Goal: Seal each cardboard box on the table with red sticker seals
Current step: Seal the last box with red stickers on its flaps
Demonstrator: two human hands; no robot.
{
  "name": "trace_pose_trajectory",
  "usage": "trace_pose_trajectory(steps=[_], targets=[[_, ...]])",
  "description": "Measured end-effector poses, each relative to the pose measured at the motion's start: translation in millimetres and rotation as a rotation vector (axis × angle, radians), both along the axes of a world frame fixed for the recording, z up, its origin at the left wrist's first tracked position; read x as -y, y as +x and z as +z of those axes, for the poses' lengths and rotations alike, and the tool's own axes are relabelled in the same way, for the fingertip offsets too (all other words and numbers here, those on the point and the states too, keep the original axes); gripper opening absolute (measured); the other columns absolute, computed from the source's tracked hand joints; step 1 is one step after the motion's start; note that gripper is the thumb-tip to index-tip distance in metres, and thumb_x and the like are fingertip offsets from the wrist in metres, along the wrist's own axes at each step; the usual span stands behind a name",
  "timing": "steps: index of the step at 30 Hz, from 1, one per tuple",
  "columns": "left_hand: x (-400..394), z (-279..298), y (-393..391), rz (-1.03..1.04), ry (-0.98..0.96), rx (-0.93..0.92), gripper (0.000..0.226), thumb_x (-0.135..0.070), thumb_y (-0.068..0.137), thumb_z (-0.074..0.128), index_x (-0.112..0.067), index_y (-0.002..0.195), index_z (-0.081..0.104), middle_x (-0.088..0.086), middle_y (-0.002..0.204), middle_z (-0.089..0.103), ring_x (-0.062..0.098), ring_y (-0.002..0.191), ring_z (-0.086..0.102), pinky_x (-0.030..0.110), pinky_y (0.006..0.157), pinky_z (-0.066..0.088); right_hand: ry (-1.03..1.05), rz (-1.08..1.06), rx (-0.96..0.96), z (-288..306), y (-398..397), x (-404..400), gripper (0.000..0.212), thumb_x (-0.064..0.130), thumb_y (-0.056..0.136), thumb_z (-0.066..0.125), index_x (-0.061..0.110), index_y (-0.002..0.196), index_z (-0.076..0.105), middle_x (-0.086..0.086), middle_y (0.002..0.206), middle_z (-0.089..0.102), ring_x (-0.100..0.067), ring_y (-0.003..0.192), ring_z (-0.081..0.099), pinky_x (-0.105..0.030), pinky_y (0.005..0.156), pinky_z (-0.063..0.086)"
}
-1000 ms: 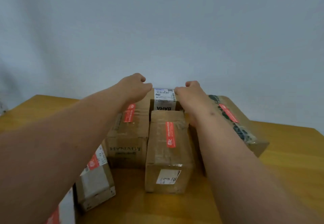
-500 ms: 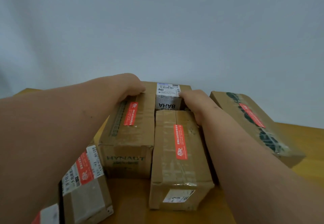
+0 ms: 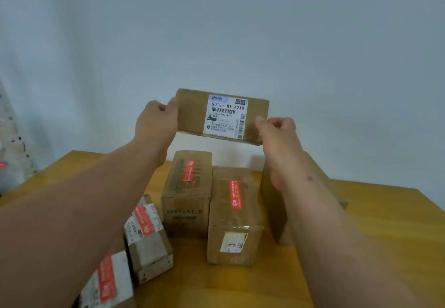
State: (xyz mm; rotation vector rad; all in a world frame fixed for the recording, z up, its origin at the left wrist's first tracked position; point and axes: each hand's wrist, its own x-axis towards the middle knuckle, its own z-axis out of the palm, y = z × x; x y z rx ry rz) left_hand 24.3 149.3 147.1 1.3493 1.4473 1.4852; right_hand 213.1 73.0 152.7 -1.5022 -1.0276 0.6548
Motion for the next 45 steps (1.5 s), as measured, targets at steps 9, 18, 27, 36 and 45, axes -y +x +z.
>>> trace_pose_trajectory(steps=[9, 18, 27, 36, 45], targets=[[160, -29, -25, -0.111, -0.131, 0.445, 0.052, -0.059, 0.096, 0.038, -0.017, 0.124, 0.052, 0.007, 0.114, 0.064, 0.027, 0.1, 0.066, 0.044, 0.085, 0.057, 0.252, -0.029, 0.109, -17, -30, 152, 0.033, 0.03, 0.095, 0.055, 0.03, 0.127, 0.048, 0.014, 0.112, 0.054, 0.005, 0.095, 0.053, -0.01, 0.067, 0.04], [259, -111, -44, -0.328, -0.445, 0.604, 0.036, -0.042, 0.095, 0.053, -0.022, 0.124, 0.059, 0.004, 0.103, 0.074, 0.026, 0.101, 0.068, 0.044, 0.082, 0.055, 0.52, 0.022, 0.429, -55, -55, 236, 0.04, 0.01, 0.085, 0.071, 0.012, 0.124, 0.063, 0.013, 0.123, 0.049, 0.017, 0.113, 0.042, 0.003, 0.088, 0.034], [296, -119, -34, -0.563, -0.777, 0.014, 0.034, -0.032, 0.101, 0.042, -0.007, 0.105, 0.066, 0.013, 0.076, 0.071, 0.023, 0.065, 0.064, 0.035, 0.068, 0.053, 0.504, 0.113, 0.791, -60, -50, 259, 0.03, 0.029, 0.079, 0.069, 0.019, 0.107, 0.069, 0.011, 0.115, 0.057, -0.004, 0.113, 0.051, -0.029, 0.095, 0.048], [314, -73, -28, -0.342, 0.012, -0.097, 0.02, -0.056, 0.089, 0.038, -0.047, 0.101, 0.051, -0.025, 0.093, 0.059, -0.005, 0.087, 0.058, 0.012, 0.062, 0.047, 0.408, 0.221, 0.722, -71, -48, 269, 0.015, 0.026, 0.084, 0.071, 0.024, 0.098, 0.065, 0.018, 0.099, 0.058, -0.002, 0.094, 0.054, -0.01, 0.07, 0.042], [309, -78, -10, -0.421, 0.095, -0.18, 0.038, -0.034, 0.095, 0.052, -0.034, 0.132, 0.054, -0.029, 0.124, 0.047, -0.007, 0.113, 0.048, 0.024, 0.095, 0.048, 0.242, 0.31, 0.553, -56, -18, 272, 0.03, 0.01, 0.076, 0.079, 0.036, 0.088, 0.071, 0.023, 0.103, 0.06, -0.002, 0.09, 0.06, -0.011, 0.071, 0.045]])
